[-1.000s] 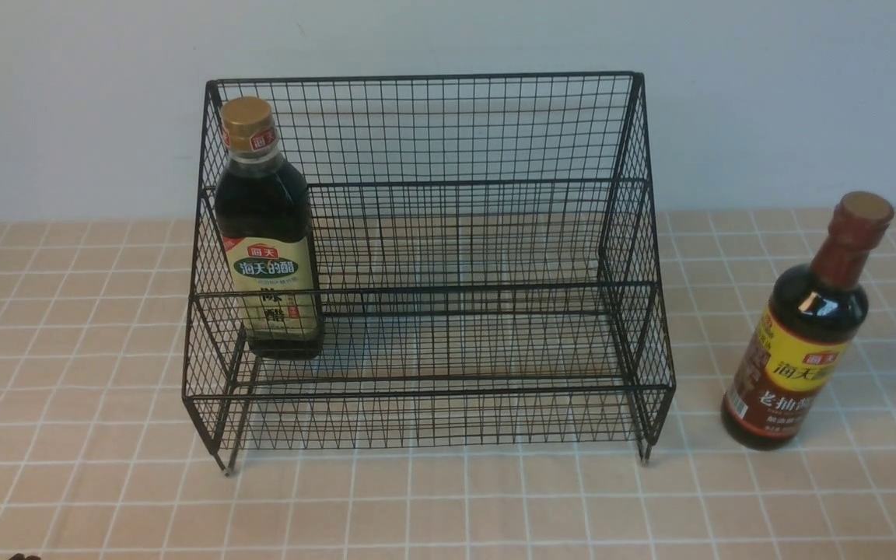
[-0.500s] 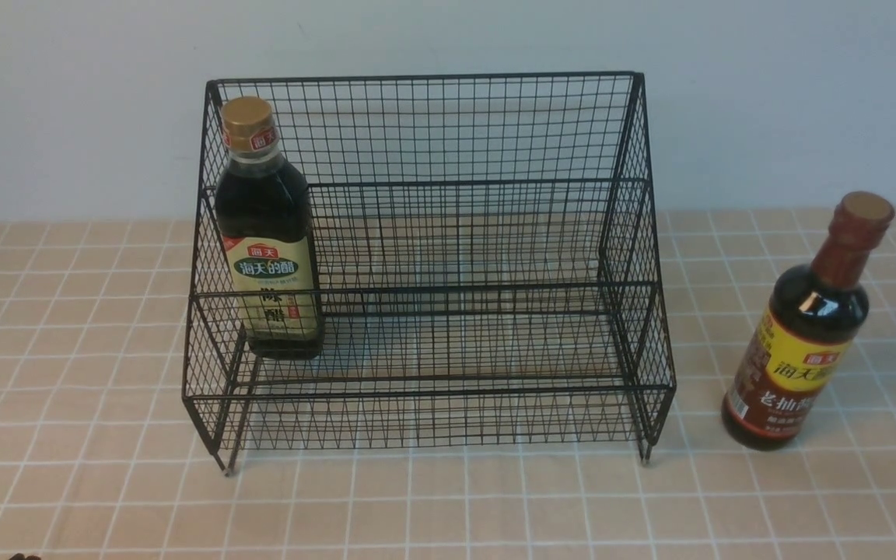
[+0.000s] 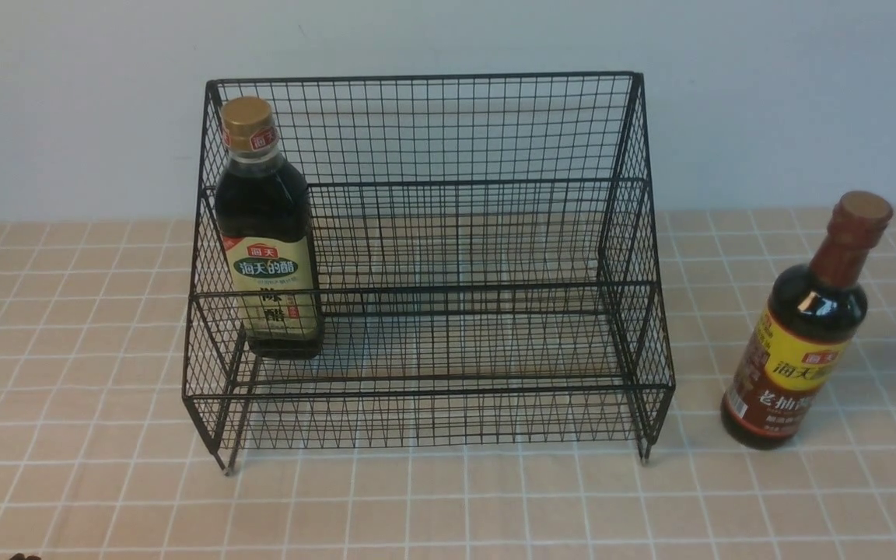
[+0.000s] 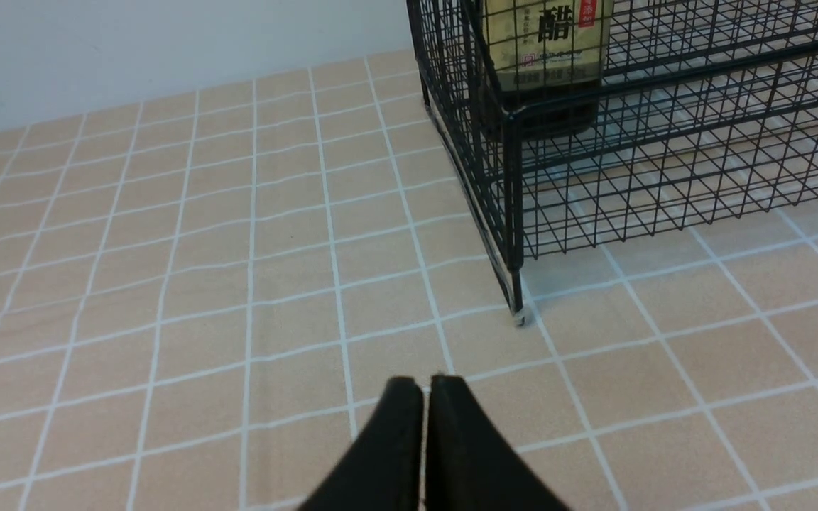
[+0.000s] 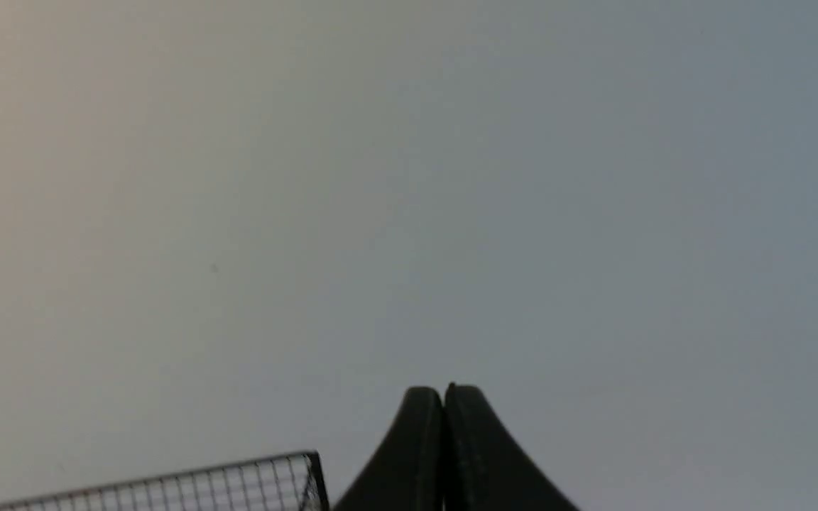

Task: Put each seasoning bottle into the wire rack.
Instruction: Use the right arm to grab the condiment bottle closest to it

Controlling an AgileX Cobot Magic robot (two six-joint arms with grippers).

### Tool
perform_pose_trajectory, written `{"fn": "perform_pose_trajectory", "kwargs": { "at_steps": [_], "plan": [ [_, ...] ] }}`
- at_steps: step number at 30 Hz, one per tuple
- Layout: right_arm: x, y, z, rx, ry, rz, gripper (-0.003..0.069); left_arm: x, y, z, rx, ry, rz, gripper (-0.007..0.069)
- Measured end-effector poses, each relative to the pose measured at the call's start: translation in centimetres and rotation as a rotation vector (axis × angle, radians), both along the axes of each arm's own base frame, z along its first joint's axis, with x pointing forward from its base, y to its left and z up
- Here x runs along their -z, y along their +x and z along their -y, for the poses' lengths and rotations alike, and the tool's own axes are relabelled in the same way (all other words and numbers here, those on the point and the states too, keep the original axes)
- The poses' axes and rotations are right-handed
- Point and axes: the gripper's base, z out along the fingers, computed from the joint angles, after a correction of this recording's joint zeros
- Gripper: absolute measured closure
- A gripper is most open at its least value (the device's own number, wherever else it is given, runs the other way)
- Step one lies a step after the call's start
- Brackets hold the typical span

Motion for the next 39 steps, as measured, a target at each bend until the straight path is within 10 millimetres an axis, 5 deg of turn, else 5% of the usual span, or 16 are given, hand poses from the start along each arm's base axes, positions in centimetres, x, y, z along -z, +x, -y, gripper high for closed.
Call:
{"fn": "perform_pose_trajectory", "kwargs": {
  "at_steps": [4,10,21,25,39],
  "plan": [
    [-1.0,4.6,0.0,0.018,-0.050,-0.240,0.0652,0.0,0.0,0.0,0.000,0.000,0.000,0.0631],
    [-1.0,8.3,0.0,0.017,-0.056,-0.352,0.0575,0.0,0.0,0.0,0.000,0.000,0.000,0.0631],
    [-0.3,15.3,-3.7,-0.142,-0.244,-0.430,0.0146,0.0,0.0,0.0,0.000,0.000,-0.001,0.0631],
    [1.4,16.9,-4.0,-0.150,-0.275,-0.497,0.0062,0.0,0.0,0.0,0.000,0.000,-0.001,0.0631],
    [5.3,19.5,-4.4,-0.165,-0.292,-0.647,0.0041,0.0,0.0,0.0,0.000,0.000,-0.001,0.0631]
  ]
}}
